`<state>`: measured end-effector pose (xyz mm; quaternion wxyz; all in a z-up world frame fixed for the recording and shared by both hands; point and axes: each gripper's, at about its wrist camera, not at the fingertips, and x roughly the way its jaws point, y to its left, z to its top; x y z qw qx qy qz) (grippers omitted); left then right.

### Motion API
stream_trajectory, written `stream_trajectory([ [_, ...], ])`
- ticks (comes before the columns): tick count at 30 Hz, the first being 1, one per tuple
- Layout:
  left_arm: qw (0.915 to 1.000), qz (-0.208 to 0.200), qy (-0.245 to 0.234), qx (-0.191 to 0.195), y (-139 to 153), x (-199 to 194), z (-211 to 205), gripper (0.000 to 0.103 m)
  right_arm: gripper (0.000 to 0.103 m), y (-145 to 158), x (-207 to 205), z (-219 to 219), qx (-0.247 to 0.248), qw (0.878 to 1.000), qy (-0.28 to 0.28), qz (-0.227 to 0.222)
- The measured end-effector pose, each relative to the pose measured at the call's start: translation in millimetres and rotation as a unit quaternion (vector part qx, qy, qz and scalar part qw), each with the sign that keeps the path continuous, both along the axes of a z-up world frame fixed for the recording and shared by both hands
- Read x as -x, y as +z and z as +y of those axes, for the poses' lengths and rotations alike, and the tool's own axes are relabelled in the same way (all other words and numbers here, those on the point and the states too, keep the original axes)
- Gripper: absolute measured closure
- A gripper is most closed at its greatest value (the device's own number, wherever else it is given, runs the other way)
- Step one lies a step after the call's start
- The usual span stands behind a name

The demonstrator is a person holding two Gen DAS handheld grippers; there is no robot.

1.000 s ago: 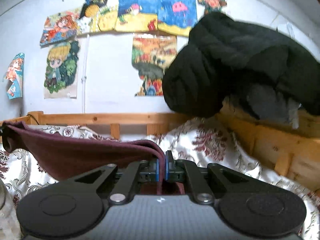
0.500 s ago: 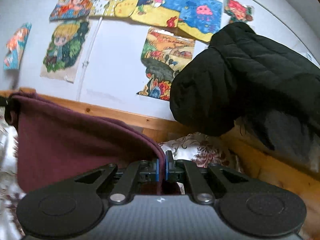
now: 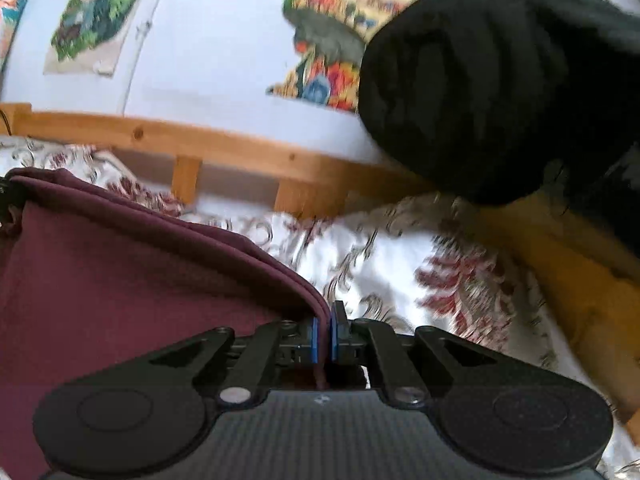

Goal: Fold small clothes

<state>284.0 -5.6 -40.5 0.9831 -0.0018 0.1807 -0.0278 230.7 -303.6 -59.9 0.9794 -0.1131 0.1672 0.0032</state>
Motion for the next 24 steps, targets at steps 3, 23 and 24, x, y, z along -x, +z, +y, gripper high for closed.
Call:
stream_trajectory([
  [3,0.9995,0.028,0.007,0.016,-10,-17,1,0.097,0.096,-13,-11,-3,-0.005,1.000,0.003,0.019],
  [23,0.9846,0.058,0.040,0.160,-3,-7,44,0.001,0.012,-17,-9,-23,-0.075,0.996,0.005,0.055],
  [24,0.9839,0.063,0.042,0.162,-2,-4,47,0.001,0.008,-16,-7,-23,-0.080,0.995,0.004,0.055],
])
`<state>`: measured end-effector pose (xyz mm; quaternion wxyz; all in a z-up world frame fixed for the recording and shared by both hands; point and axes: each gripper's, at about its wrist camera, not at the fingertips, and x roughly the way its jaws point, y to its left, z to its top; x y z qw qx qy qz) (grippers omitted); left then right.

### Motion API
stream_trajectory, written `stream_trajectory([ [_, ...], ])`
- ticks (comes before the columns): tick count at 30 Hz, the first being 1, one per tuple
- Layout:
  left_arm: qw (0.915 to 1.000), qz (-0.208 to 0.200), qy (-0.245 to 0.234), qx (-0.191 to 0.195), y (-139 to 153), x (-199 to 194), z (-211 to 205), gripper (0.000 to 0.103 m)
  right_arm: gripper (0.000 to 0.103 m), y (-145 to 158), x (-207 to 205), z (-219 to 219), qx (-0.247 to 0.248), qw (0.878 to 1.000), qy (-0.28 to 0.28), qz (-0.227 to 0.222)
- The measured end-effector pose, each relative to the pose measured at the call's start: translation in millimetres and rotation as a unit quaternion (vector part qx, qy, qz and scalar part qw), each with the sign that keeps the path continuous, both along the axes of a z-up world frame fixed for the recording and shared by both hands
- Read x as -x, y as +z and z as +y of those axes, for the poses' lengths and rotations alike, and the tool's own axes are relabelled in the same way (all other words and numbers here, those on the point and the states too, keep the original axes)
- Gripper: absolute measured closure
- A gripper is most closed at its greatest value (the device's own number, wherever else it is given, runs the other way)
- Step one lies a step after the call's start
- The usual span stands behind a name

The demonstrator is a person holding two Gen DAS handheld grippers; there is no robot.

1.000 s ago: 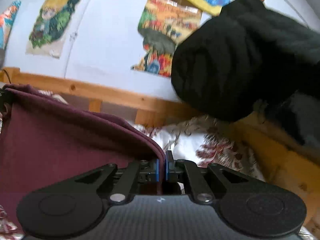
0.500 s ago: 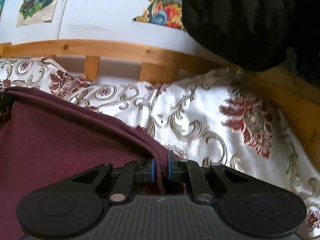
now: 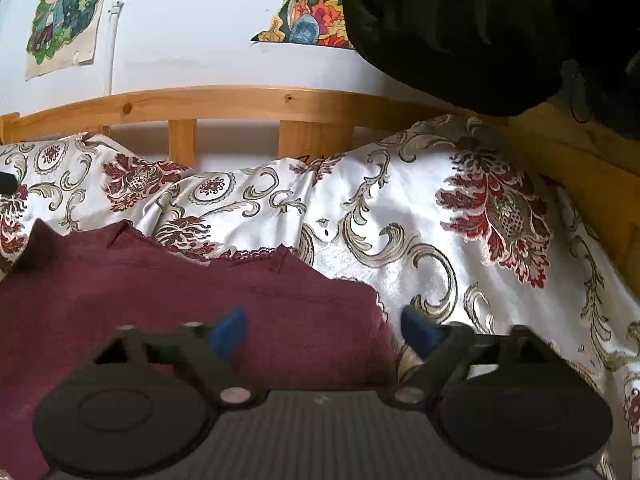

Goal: Fold small clothes

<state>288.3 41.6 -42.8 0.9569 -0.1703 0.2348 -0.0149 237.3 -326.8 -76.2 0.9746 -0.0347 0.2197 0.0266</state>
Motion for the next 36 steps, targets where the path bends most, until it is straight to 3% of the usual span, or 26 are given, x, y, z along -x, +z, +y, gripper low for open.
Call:
stream_trajectory([
  [4,0.9987,0.048,-0.009,0.012,-5,7,8,0.001,0.002,-2,11,2,-0.009,1.000,0.007,0.012],
  [7,0.9942,0.105,-0.001,-0.020,-16,4,4,0.001,0.001,-8,16,7,0.002,0.999,0.009,0.036],
  [11,0.9812,0.177,0.011,-0.074,-35,-6,-3,0.001,0.000,-20,19,11,0.028,0.997,-0.001,0.074],
  [15,0.9696,0.230,0.022,-0.079,-55,-17,1,0.001,0.000,-33,18,8,0.071,0.994,-0.011,0.082],
  [17,0.9680,0.239,0.024,-0.071,-63,-18,6,0.001,0.000,-37,17,-1,0.057,0.994,-0.030,0.088],
  [24,0.9680,0.240,0.035,-0.067,-62,-3,13,0.001,0.000,-39,34,-42,-0.088,0.984,-0.091,0.128],
  [36,0.9639,0.250,0.041,-0.082,-55,35,12,0.001,0.000,-39,69,-54,-0.138,0.972,-0.117,0.148],
])
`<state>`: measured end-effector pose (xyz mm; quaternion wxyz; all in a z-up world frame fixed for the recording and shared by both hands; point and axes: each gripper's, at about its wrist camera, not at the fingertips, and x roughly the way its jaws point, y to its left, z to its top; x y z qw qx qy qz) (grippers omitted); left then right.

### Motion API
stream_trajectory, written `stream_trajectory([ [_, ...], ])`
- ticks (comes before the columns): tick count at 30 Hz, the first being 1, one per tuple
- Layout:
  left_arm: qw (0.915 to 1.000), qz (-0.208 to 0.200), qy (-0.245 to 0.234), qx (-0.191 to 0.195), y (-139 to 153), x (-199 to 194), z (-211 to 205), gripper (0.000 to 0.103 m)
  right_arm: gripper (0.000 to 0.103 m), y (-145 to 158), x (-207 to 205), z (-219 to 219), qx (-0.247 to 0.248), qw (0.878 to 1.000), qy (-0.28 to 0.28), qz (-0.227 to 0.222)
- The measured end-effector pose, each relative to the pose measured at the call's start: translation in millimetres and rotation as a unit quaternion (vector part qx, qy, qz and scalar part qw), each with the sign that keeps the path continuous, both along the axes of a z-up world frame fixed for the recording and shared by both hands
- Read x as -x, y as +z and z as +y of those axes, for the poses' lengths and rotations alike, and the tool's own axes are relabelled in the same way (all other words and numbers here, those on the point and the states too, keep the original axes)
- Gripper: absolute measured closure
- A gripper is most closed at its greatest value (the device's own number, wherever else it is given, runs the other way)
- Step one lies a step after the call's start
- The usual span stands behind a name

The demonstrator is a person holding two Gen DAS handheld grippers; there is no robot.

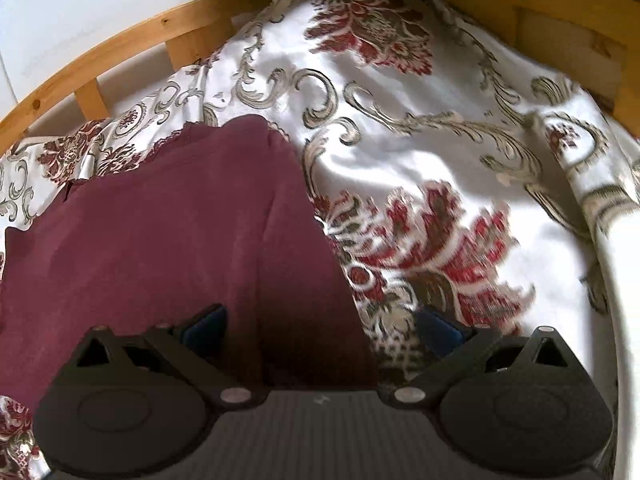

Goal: Fold small clothes

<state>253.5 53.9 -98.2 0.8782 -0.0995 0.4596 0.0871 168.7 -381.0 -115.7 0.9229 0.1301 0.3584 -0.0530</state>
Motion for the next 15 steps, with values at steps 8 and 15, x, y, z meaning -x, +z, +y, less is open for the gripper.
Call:
stream_trajectory([
  [8,0.9994,-0.011,-0.006,-0.032,9,16,-6,0.001,0.000,-1,19,-8,-0.035,0.999,-0.021,0.015],
  [15,0.9990,-0.013,-0.003,-0.043,12,21,-6,0.001,0.000,5,29,-2,-0.016,0.999,-0.028,0.001],
])
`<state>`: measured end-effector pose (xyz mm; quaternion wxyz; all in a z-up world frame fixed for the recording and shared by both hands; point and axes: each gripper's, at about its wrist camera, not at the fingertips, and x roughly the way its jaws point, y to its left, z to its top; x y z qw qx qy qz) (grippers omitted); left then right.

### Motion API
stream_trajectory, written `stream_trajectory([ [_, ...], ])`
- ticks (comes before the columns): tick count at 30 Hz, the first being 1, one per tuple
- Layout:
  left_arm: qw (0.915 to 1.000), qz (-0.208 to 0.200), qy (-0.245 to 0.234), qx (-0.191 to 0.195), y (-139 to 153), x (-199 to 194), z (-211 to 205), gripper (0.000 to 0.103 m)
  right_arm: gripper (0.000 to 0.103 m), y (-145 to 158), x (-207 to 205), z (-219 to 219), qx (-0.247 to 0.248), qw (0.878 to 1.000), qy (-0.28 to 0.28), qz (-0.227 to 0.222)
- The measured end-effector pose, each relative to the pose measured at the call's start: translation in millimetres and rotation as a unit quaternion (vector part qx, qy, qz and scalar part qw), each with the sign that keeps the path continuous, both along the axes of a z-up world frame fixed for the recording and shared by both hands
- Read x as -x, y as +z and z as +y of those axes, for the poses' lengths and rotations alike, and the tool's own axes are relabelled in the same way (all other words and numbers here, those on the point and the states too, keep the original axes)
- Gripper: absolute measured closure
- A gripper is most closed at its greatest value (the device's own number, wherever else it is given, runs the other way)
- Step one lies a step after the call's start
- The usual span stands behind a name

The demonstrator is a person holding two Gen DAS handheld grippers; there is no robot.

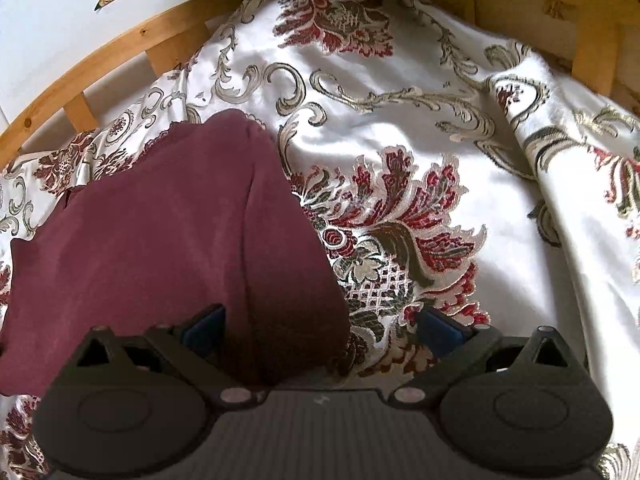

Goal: Fold small clothes

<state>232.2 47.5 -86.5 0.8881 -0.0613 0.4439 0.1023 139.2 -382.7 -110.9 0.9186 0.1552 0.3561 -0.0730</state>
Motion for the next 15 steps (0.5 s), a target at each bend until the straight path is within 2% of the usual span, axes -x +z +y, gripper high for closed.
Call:
stream_trajectory([
  [5,1.0000,0.001,0.001,-0.002,-1,1,-1,0.001,0.000,11,0,13,0.026,0.998,0.024,-0.059],
  [11,0.9998,0.009,0.009,0.014,-2,1,4,0.001,0.001,14,-2,30,0.053,0.992,0.057,-0.095],
  [15,0.9990,0.010,0.025,0.035,-2,0,11,0.001,0.013,16,0,38,0.061,0.989,0.078,-0.113],
])
